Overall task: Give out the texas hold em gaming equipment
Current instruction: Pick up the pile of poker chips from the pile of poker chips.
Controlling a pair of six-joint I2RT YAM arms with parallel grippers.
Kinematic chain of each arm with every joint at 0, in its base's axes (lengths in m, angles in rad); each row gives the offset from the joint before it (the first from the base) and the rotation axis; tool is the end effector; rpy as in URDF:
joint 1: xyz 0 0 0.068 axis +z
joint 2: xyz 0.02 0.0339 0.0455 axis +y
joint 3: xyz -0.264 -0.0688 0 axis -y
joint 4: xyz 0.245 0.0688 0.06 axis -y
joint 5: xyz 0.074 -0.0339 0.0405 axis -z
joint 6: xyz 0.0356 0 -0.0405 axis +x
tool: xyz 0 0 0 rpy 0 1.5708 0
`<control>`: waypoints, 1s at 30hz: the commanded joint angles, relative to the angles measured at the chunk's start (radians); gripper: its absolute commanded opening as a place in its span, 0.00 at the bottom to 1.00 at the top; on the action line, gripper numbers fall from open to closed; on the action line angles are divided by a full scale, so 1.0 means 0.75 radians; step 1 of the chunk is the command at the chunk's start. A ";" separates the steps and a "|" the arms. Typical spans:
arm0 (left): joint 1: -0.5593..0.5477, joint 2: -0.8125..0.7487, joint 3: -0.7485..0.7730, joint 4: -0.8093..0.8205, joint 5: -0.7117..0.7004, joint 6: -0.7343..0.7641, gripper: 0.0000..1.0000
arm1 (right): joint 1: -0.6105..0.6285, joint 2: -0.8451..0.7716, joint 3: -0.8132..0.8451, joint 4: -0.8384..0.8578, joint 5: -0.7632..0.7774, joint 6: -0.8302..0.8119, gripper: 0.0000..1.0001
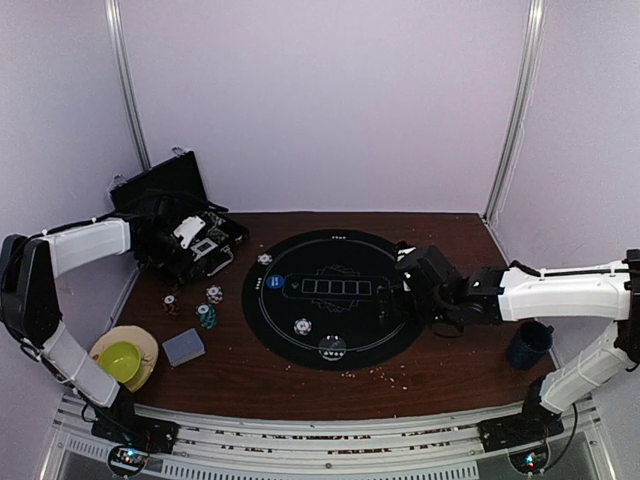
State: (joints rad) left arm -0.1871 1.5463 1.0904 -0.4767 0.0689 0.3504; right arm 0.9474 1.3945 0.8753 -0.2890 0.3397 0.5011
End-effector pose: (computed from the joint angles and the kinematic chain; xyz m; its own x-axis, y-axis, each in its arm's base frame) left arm 0.3190 -0.0629 0.2355 -0.6637 0.4742 -0.5785 0.4830 0.8622 0.1526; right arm 0.1792 0.2289 0.2262 -0.6734 -0.1607 -0.7216 -0.3508 0.9287 0.1206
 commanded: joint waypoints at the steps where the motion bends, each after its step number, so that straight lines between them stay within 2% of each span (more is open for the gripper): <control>1: 0.024 -0.141 -0.104 -0.069 0.010 0.015 0.98 | 0.126 0.064 -0.014 0.078 0.098 0.013 1.00; 6: 0.023 -0.262 -0.159 -0.140 0.138 0.020 0.98 | 0.208 0.146 0.008 0.060 0.181 0.014 1.00; 11: 0.023 -0.250 -0.177 -0.249 0.255 0.096 0.98 | 0.231 0.148 0.008 0.056 0.213 0.017 1.00; 20: 0.002 -0.137 -0.212 -0.240 0.251 0.132 0.92 | 0.230 0.086 -0.024 0.067 0.291 0.017 1.00; 30: -0.086 -0.054 -0.206 -0.215 0.209 0.120 0.89 | 0.230 0.125 -0.012 0.056 0.310 0.013 1.00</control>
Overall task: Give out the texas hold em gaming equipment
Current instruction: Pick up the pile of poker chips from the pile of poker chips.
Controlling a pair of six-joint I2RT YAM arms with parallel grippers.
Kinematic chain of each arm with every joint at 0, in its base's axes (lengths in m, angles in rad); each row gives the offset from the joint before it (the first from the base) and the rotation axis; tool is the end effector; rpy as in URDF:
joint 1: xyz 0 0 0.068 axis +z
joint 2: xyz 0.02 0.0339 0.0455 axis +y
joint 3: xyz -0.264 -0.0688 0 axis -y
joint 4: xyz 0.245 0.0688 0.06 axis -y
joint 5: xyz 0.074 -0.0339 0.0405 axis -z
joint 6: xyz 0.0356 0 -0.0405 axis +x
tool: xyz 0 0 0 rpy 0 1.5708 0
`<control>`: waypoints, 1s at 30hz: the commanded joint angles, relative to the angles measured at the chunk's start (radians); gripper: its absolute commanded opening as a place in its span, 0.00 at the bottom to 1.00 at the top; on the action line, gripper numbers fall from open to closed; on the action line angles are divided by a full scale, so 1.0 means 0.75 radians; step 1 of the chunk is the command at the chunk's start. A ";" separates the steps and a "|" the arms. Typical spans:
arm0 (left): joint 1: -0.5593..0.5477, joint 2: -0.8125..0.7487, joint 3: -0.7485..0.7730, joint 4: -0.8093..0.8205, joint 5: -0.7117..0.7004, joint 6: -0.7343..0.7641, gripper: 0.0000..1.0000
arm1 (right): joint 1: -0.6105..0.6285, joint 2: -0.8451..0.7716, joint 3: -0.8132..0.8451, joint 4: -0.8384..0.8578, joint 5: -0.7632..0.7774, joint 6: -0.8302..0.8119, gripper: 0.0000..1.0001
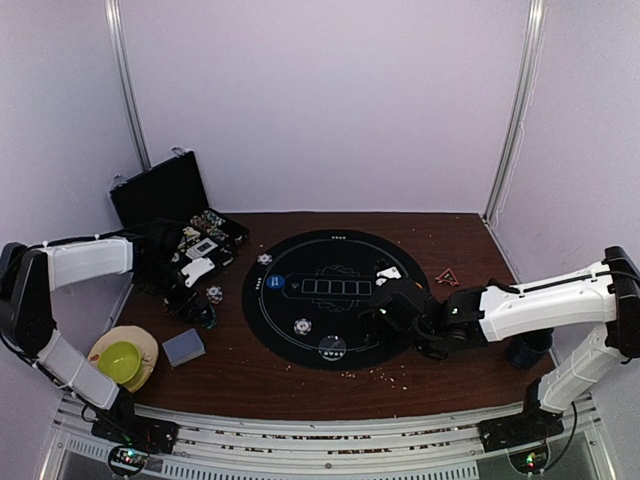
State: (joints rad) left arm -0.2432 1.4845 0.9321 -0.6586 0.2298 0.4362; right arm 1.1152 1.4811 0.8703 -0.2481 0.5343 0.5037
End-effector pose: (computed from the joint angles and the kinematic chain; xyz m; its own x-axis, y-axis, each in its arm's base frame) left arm 0.2655 -0.0742 0.1973 -0.6914 0.5954 -0.4092 0.6669 0.7438 -0.0445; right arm 0.1482 0.2613 0.2059 -0.5941 -0.2685 -0.7582 -0.3879 0.9214 -0.0224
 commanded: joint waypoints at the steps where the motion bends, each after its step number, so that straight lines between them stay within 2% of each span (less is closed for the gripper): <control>1: -0.011 0.037 0.007 0.032 -0.012 0.004 0.88 | 0.007 0.010 -0.005 0.002 0.051 0.009 1.00; 7: -0.011 0.068 0.013 0.048 0.000 -0.007 0.78 | 0.006 0.005 -0.007 0.004 0.057 0.009 1.00; 13: -0.011 0.104 0.035 0.050 0.002 -0.008 0.74 | 0.006 0.008 -0.007 0.006 0.057 0.007 1.00; 30: -0.011 0.142 0.067 0.054 0.013 -0.010 0.53 | 0.006 0.017 -0.006 0.010 0.059 0.006 1.00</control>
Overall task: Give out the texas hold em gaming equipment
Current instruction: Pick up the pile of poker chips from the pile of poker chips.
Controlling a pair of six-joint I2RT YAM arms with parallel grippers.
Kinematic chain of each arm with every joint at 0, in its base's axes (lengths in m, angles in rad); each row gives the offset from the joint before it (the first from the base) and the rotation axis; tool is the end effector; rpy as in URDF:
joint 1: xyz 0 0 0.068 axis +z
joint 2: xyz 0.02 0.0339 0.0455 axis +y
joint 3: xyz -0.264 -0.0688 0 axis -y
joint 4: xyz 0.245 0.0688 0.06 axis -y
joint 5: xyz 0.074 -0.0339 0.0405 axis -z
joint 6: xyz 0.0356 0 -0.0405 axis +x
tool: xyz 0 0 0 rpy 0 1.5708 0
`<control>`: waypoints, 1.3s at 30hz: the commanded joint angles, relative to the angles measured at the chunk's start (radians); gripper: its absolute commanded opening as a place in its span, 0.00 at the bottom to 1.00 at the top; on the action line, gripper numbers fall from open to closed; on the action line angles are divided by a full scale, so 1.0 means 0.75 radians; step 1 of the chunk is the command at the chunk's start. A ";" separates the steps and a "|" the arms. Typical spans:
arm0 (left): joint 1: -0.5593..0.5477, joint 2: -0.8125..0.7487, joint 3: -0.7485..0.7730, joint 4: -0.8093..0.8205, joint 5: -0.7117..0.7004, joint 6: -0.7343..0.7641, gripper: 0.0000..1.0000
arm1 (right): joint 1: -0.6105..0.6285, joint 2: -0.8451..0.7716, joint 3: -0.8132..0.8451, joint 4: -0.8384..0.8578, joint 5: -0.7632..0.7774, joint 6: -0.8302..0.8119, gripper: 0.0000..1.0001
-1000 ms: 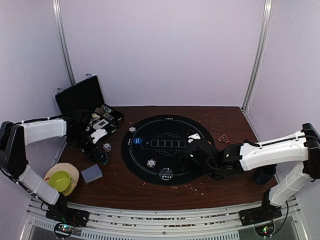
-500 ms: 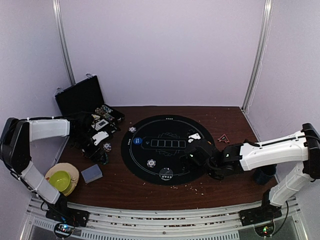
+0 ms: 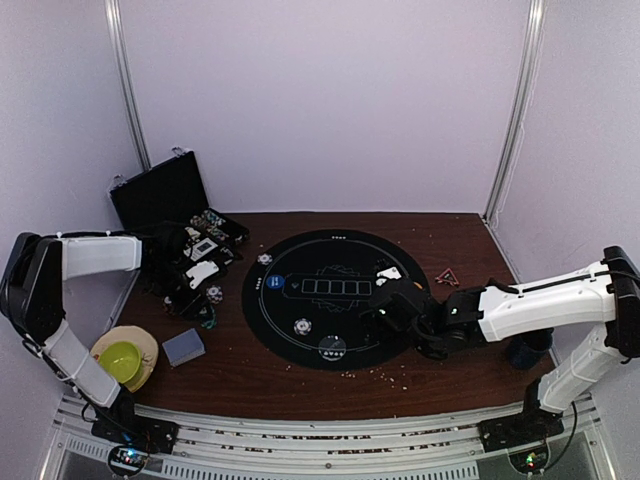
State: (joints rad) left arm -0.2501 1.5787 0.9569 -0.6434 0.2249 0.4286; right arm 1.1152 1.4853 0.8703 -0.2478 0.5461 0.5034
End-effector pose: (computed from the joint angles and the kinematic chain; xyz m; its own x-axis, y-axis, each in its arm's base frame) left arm 0.2779 -0.0792 0.1799 -0.7131 0.6003 -0.3620 0.6626 0.7459 -0.0684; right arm 0.1486 0.2613 0.2049 -0.5913 -0.2699 -0.7600 -0.3808 0.9241 -0.0319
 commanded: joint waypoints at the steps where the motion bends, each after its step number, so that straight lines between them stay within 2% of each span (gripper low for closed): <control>1: -0.002 0.014 0.034 0.034 0.021 0.001 0.52 | 0.007 0.012 -0.005 0.011 0.043 0.006 1.00; 17: -0.002 0.018 0.033 0.032 0.031 0.003 0.44 | 0.007 -0.001 -0.007 0.006 0.052 0.007 1.00; 24: -0.001 0.022 0.038 0.023 0.021 0.004 0.37 | 0.007 -0.005 -0.007 0.005 0.055 0.008 1.00; 39: -0.002 -0.100 0.121 -0.043 -0.025 -0.015 0.37 | 0.007 -0.028 -0.015 0.005 0.063 0.009 1.00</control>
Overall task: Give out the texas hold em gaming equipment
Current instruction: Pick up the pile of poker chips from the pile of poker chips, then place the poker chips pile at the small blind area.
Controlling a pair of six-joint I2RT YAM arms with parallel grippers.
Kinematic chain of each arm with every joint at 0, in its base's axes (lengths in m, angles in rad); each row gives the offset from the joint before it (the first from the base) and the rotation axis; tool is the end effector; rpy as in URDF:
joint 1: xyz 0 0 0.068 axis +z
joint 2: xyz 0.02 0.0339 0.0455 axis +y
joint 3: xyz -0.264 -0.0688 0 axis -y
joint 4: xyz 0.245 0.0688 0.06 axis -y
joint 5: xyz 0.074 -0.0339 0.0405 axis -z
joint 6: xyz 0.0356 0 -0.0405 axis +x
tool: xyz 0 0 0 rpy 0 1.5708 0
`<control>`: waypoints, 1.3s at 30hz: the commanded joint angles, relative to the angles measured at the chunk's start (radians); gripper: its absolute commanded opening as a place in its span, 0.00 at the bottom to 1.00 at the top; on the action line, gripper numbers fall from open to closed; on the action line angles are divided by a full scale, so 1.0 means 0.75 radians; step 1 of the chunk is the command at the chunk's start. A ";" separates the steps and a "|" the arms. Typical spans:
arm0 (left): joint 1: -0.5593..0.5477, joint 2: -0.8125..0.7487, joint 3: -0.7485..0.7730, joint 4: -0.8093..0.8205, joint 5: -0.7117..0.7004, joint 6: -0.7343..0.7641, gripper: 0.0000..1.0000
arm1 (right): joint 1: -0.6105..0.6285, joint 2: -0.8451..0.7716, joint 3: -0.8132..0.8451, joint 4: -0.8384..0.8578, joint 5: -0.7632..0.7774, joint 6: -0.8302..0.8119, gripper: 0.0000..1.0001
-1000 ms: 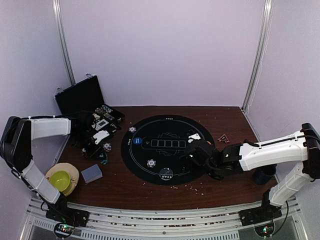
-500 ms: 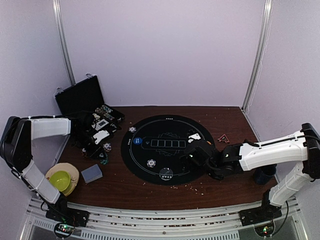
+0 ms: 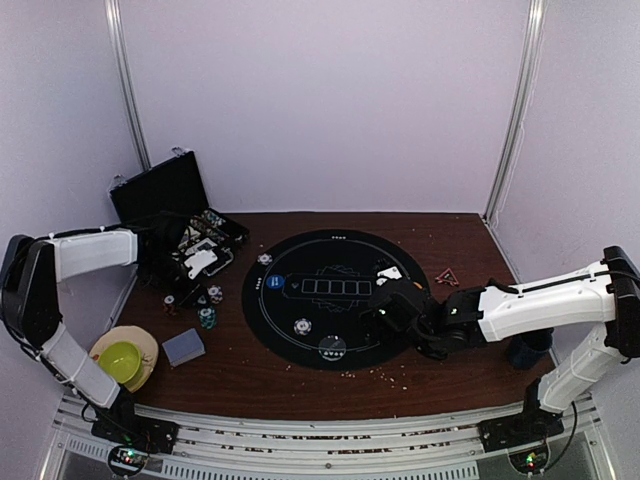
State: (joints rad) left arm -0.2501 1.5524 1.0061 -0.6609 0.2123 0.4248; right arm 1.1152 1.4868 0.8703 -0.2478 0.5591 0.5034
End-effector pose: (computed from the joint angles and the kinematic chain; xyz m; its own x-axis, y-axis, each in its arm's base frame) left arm 0.2833 -0.0801 0.1998 -0.6954 0.5935 -0.4052 0.6598 0.7507 -0.0329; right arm 0.1490 0.2612 0.2046 -0.5873 -0.2692 -0.7633 -0.3727 0.9271 -0.0402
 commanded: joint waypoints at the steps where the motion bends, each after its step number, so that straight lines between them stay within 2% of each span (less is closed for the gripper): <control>1: -0.002 -0.071 0.062 -0.025 -0.009 -0.010 0.37 | 0.007 -0.031 -0.015 0.005 0.046 0.010 1.00; 8: -0.020 -0.055 0.140 -0.069 -0.001 -0.010 0.37 | 0.008 -0.039 -0.019 0.005 0.060 0.013 1.00; 18: -0.149 0.103 0.311 -0.087 -0.060 -0.040 0.37 | -0.008 -0.019 -0.027 0.015 0.071 0.008 1.00; 32: -0.167 0.691 0.919 -0.166 -0.088 -0.039 0.36 | -0.034 0.008 -0.026 0.017 0.094 0.014 1.00; 39: -0.169 0.870 1.141 -0.170 -0.106 -0.064 0.36 | -0.041 0.029 -0.023 0.022 0.092 0.012 1.00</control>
State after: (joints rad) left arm -0.3706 2.1681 1.7744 -0.7868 0.1436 0.3946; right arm 1.0908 1.4899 0.8589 -0.2371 0.5976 0.5037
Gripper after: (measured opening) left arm 0.397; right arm 0.999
